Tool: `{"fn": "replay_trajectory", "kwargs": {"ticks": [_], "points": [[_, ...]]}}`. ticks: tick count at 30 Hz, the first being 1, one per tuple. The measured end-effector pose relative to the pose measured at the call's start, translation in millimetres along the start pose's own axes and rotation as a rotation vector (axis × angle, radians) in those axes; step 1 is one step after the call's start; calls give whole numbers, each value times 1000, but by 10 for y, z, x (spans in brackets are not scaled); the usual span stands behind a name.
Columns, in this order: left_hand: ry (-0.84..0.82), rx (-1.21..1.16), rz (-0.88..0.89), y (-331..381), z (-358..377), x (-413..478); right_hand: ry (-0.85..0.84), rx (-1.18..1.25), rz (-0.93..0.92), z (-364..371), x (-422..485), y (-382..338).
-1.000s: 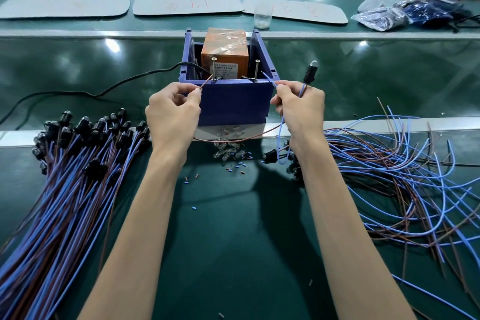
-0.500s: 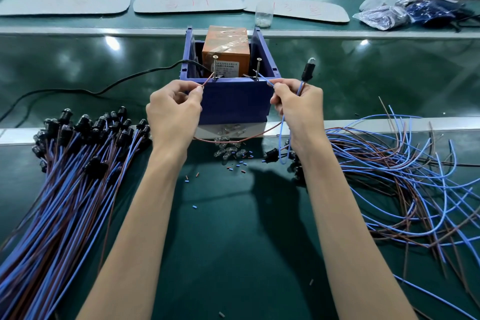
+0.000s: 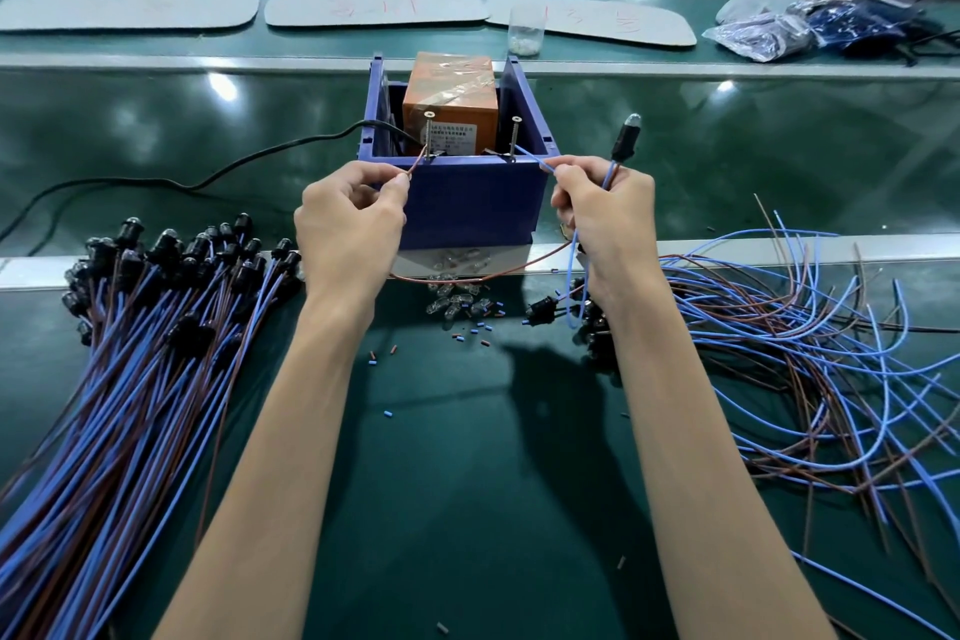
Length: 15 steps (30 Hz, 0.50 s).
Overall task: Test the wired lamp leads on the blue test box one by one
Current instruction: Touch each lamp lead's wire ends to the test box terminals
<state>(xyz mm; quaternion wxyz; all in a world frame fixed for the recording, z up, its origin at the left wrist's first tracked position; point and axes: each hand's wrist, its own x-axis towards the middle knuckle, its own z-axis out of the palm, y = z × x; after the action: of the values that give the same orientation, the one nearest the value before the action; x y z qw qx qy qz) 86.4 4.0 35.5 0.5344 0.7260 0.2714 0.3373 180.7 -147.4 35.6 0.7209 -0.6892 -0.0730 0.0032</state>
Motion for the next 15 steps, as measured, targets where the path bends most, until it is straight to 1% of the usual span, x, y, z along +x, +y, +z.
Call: {"fn": "replay_trajectory", "kwargs": {"ticks": [15], "points": [[-29,-40,-15,-6,-9,8,-32,7,2,-3,-37,-20]]}}
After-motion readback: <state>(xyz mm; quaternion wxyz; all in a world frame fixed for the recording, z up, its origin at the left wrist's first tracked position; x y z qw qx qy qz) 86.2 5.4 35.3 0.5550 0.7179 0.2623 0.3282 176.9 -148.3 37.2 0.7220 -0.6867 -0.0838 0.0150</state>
